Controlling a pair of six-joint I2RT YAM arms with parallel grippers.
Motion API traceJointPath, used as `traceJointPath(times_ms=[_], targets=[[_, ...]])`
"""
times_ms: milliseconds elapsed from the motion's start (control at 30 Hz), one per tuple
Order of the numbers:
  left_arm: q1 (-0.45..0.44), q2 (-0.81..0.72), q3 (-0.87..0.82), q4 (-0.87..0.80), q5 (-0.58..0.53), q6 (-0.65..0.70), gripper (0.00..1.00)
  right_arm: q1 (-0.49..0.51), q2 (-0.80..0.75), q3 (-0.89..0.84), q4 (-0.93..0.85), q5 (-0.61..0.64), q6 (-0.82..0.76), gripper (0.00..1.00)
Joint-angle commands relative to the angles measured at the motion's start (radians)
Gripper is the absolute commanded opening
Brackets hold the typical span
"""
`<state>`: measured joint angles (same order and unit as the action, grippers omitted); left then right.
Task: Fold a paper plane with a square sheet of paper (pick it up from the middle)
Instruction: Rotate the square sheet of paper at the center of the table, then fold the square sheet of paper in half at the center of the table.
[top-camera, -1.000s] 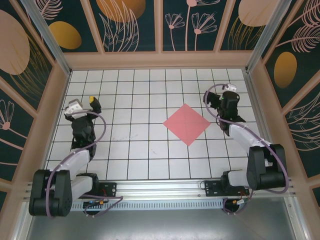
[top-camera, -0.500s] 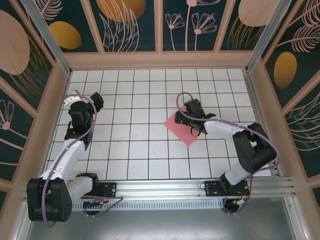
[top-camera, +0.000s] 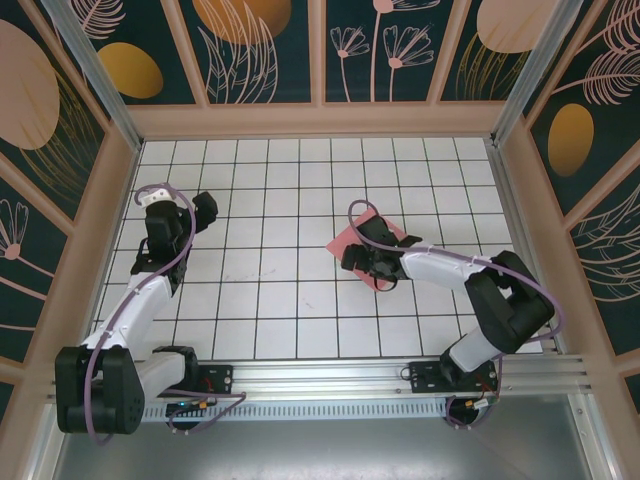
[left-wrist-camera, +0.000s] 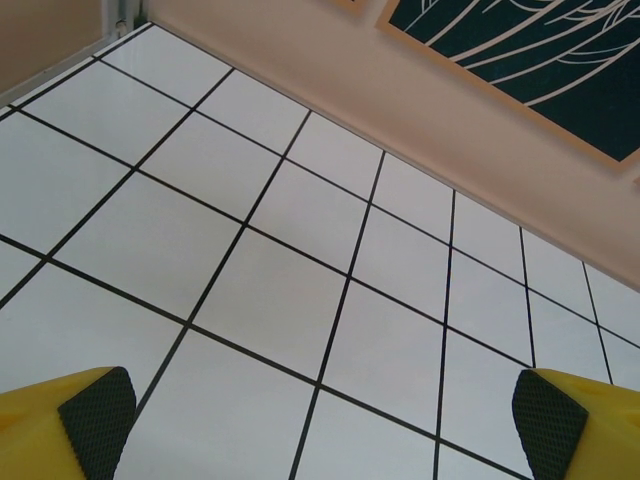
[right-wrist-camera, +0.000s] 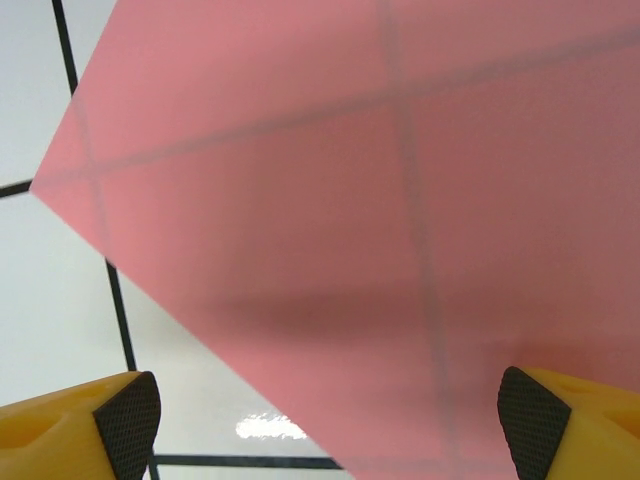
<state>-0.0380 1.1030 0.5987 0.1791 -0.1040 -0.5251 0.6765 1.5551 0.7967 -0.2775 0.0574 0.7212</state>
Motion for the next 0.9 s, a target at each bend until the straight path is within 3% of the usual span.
traceJointPath(times_ms=[0, 367, 500, 700, 767, 867], targets=[[0.006, 0.005, 0.019, -0.001, 0.021, 0.007, 0.98, 0.029, 0.065, 0.022, -0.028, -0.037, 0.033, 0.9], [0.006, 0.009, 0.018, 0.0, 0.021, 0.011, 0.99, 0.137, 0.246, 0.192, 0.016, -0.169, -0.028, 0.87], [0.006, 0.009, 0.018, -0.003, 0.031, 0.01, 0.99, 0.137, 0.231, 0.308, -0.034, -0.093, -0.068, 0.86], [0.006, 0.009, 0.024, -0.006, 0.061, 0.007, 0.99, 0.053, 0.213, 0.422, -0.167, 0.067, -0.199, 0.92], [0.006, 0.011, 0.023, -0.007, 0.07, 0.005, 0.99, 0.004, 0.232, 0.434, -0.199, 0.072, -0.242, 0.99], [0.006, 0.017, 0.023, -0.007, 0.083, 0.001, 0.99, -0.054, 0.282, 0.464, -0.233, 0.065, -0.325, 0.99]])
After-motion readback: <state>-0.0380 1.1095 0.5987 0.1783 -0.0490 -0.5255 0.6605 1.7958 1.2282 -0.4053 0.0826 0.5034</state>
